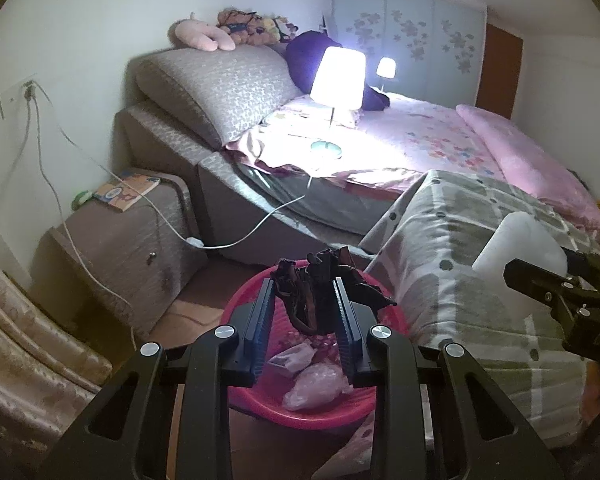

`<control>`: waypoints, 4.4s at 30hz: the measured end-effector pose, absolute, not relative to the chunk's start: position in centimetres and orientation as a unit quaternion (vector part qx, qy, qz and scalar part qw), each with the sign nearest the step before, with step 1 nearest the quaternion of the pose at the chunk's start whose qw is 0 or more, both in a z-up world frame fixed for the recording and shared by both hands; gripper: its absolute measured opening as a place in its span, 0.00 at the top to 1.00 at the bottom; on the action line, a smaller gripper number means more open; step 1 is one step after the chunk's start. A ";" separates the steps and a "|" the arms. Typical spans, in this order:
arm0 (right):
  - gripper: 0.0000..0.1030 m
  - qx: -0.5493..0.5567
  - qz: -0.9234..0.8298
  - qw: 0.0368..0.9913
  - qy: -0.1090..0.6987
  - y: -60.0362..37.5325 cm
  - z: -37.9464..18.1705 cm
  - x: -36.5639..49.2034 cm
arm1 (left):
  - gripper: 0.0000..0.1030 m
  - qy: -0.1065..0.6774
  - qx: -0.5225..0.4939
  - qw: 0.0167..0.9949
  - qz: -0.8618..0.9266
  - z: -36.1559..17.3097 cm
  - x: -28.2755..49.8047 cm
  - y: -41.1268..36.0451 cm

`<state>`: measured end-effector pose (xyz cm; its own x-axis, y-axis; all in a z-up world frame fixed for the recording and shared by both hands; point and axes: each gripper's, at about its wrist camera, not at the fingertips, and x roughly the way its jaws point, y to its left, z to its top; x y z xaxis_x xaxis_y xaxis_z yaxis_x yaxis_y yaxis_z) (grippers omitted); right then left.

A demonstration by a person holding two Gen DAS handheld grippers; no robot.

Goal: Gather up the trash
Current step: 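Carry the brown cloth and foam block over the pink basket, then open the left tool to drop the cloth while the right tool releases the foam block, then move both tools back to the remaining trash on the bed, then grasp the black plastic bag with the left tool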

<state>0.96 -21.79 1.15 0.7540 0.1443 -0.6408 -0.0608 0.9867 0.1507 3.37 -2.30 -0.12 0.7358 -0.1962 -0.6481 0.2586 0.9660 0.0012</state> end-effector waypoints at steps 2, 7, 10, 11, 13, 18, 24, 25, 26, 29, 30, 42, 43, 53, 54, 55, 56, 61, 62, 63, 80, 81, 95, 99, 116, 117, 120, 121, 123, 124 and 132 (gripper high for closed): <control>0.27 0.061 0.061 0.932 0.352 -21.5 0.8 1.4 | 0.73 0.349 0.047 0.929 -0.118 -0.6 3.6 -2.0; 0.27 0.060 0.077 0.925 0.368 -20.2 -0.2 2.5 | 0.73 0.371 0.051 0.920 -0.114 -2.0 4.4 -1.9; 0.27 0.058 0.085 0.920 0.378 -19.6 -0.9 3.2 | 0.73 0.379 0.059 0.917 -0.113 -2.9 4.8 -2.0; 0.27 0.057 0.088 0.918 0.382 -19.4 -1.1 3.4 | 0.73 0.380 0.060 0.916 -0.113 -3.2 4.9 -2.0; 0.28 0.054 0.092 0.915 0.389 -19.0 -1.6 4.1 | 0.73 0.385 0.063 0.915 -0.107 -3.7 5.3 -1.9; 0.27 0.042 0.106 0.907 0.405 -17.6 -2.8 5.6 | 0.73 0.404 0.058 0.907 -0.101 -5.1 6.3 -1.4; 0.25 0.038 0.112 0.901 0.418 -16.6 -4.0 6.6 | 0.66 0.419 0.059 0.900 -0.103 -6.1 6.9 -1.3; 0.21 0.040 0.112 0.900 0.419 -16.6 -4.1 6.7 | 0.65 0.421 0.058 0.900 -0.102 -6.2 7.0 -1.2; 0.19 0.044 0.112 0.900 0.419 -16.7 -4.1 6.7 | 0.61 0.422 0.057 0.899 -0.102 -6.3 7.0 -1.2; 0.18 0.050 0.114 0.898 0.422 -16.9 -4.2 6.9 | 0.51 0.425 0.052 0.898 -0.099 -6.4 7.2 -0.9; 0.18 0.051 0.113 0.899 0.421 -17.0 -4.2 6.9 | 0.49 0.426 0.050 0.898 -0.098 -6.4 7.3 -0.8; 0.11 0.071 0.109 0.901 0.414 -17.8 -3.9 6.7 | 0.34 0.419 0.042 0.903 -0.086 -5.9 7.1 -0.5; 0.11 0.076 0.111 0.900 0.415 -17.9 -3.8 6.8 | 0.34 0.417 0.043 0.904 -0.082 -5.9 7.1 -0.4; 0.11 0.072 0.111 0.908 0.398 -17.6 -2.6 6.4 | 0.34 0.404 0.049 0.911 -0.069 -5.3 7.1 -0.3; 0.11 0.071 0.108 0.909 0.397 -17.7 -2.6 6.2 | 0.33 0.402 0.051 0.912 -0.069 -5.3 7.1 -0.3; 0.11 0.071 0.106 0.909 0.396 -17.7 -2.5 6.1 | 0.33 0.400 0.052 0.912 -0.070 -5.2 7.0 -0.4; 0.11 0.071 0.103 0.910 0.394 -17.8 -2.5 5.9 | 0.33 0.399 0.053 0.913 -0.071 -5.2 7.0 -0.5; 0.11 0.079 0.087 0.913 0.390 -18.9 -2.6 5.1 | 0.30 0.393 0.051 0.915 -0.075 -4.9 6.8 -0.8; 0.11 0.081 0.083 0.914 0.389 -19.2 -2.6 4.9 | 0.30 0.392 0.050 0.915 -0.077 -4.8 6.7 -0.8; 0.11 0.085 0.079 0.914 0.388 -19.6 -2.6 4.6 | 0.29 0.390 0.050 0.916 -0.078 -4.8 6.7 -0.9; 0.11 0.113 -0.037 0.933 0.341 -27.3 -1.9 -3.4 | 0.25 0.368 0.069 0.920 -0.119 -4.0 4.7 -3.4; 0.11 0.115 -0.052 0.933 0.338 -28.2 -1.9 -4.2 | 0.25 0.366 0.071 0.920 -0.122 -4.0 4.5 -3.6; 0.11 0.142 -0.200 0.917 0.314 -38.0 -3.0 -12.9 | 0.25 0.368 0.103 0.906 -0.182 -4.2 2.4 -8.5; 0.11 0.148 -0.219 0.912 0.313 -39.4 -3.6 -14.3 | 0.25 0.369 0.118 0.899 -0.202 -4.3 1.8 -10.3; 0.11 0.163 -0.234 0.900 0.329 -41.0 -5.7 -16.0 | 0.25 0.348 0.154 0.869 -0.317 -3.3 -0.9 -20.3; 0.11 0.165 -0.234 0.900 0.330 -41.1 -5.9 -16.0 | 0.25 0.345 0.157 0.866 -0.325 -3.2 -1.2 -21.1; 0.11 0.169 -0.233 0.898 0.332 -41.4 -6.1 -16.2 | 0.25 0.337 0.169 0.859 -0.348 -3.0 -1.8 -23.4; 0.11 0.170 -0.233 0.898 0.333 -41.4 -6.2 -16.3 | 0.25 0.334 0.173 0.857 -0.353 -3.0 -2.0 -24.2; 0.11 0.174 -0.233 0.897 0.334 -41.6 -6.5 -16.4 | 0.25 0.326 0.183 0.851 -0.369 -2.8 -2.4 -25.8; 0.11 0.175 -0.233 0.896 0.335 -41.7 -6.5 -16.5 | 0.25 0.324 0.187 0.848 -0.376 -2.7 -2.4 -26.5; 0.11 0.191 -0.235 0.893 0.332 -42.5 -7.0 -17.1 | 0.25 0.332 0.202 0.824 -0.412 -3.0 -2.4 -30.7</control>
<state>-17.10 -42.50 -7.02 0.6684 -0.2933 -0.6836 0.5469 0.8167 0.1843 -2.41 -30.74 -2.96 0.4400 -0.5446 -0.7140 0.8135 0.5785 0.0600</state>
